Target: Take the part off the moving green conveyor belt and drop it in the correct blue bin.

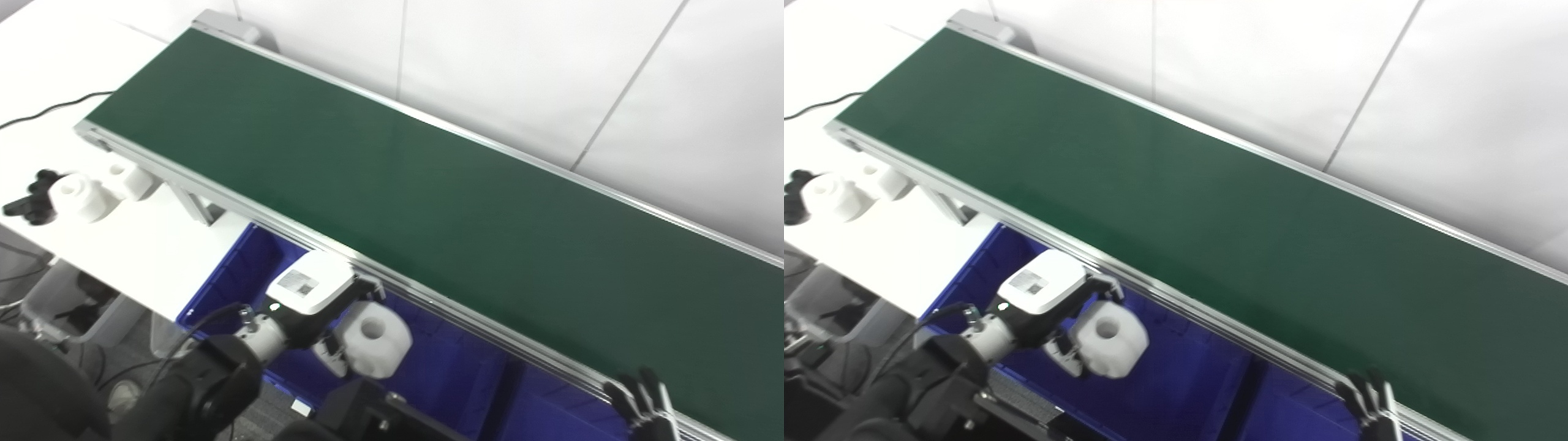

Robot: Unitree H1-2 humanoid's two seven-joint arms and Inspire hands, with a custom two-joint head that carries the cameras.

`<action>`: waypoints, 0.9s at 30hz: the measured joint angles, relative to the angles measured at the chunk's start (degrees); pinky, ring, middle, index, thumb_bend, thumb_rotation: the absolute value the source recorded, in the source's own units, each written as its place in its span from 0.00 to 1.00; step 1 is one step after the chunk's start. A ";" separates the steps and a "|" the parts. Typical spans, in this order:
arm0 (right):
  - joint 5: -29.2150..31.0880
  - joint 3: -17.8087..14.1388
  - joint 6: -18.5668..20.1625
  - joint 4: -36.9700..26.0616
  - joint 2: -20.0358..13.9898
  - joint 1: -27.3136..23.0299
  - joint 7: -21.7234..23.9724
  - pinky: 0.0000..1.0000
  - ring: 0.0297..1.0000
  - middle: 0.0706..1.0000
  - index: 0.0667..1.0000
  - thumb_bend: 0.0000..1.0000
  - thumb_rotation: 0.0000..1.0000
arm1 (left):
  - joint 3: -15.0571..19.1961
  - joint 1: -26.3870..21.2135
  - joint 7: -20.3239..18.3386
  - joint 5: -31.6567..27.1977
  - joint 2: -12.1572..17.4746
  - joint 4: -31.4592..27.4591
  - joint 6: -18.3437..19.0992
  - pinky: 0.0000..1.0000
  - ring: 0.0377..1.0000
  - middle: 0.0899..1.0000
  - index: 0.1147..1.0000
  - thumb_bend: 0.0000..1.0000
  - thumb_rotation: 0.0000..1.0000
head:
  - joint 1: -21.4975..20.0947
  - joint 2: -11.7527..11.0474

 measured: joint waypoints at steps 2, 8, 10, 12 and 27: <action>0.42 -0.23 0.00 0.01 -0.09 0.01 0.03 0.90 0.85 0.90 0.96 0.84 1.00 | 0.45 0.10 0.18 1.65 -0.81 0.04 0.78 0.23 0.24 0.42 0.42 0.52 0.00 | -0.09 0.00; 0.42 -0.67 0.00 0.04 -0.53 -0.01 0.19 0.88 0.84 0.90 0.96 0.84 1.00 | 0.38 -0.07 -9.07 8.85 -3.19 -1.80 6.23 0.27 0.30 0.40 0.44 0.52 0.00 | 0.09 -0.09; 0.42 -0.69 0.00 0.14 -0.54 -0.04 0.32 0.88 0.84 0.90 0.96 0.84 1.00 | 0.23 -0.48 -14.42 11.28 -3.77 -2.51 7.55 0.33 0.37 0.39 0.47 0.52 0.00 | -0.09 -0.09; 0.42 -0.71 -0.01 0.25 -0.61 -0.14 0.79 0.88 0.84 0.90 0.96 0.84 1.00 | 0.30 -1.04 -17.74 12.77 -4.08 -2.60 8.49 0.38 0.43 0.39 0.47 0.52 0.00 | -0.35 0.00; 0.47 -0.93 -0.01 0.28 -0.60 0.11 1.24 0.88 0.84 0.89 0.95 0.85 1.00 | 1.38 -2.39 -29.83 14.21 -4.06 -6.41 9.36 0.75 0.71 0.67 0.62 0.99 0.29 | -3.34 -1.06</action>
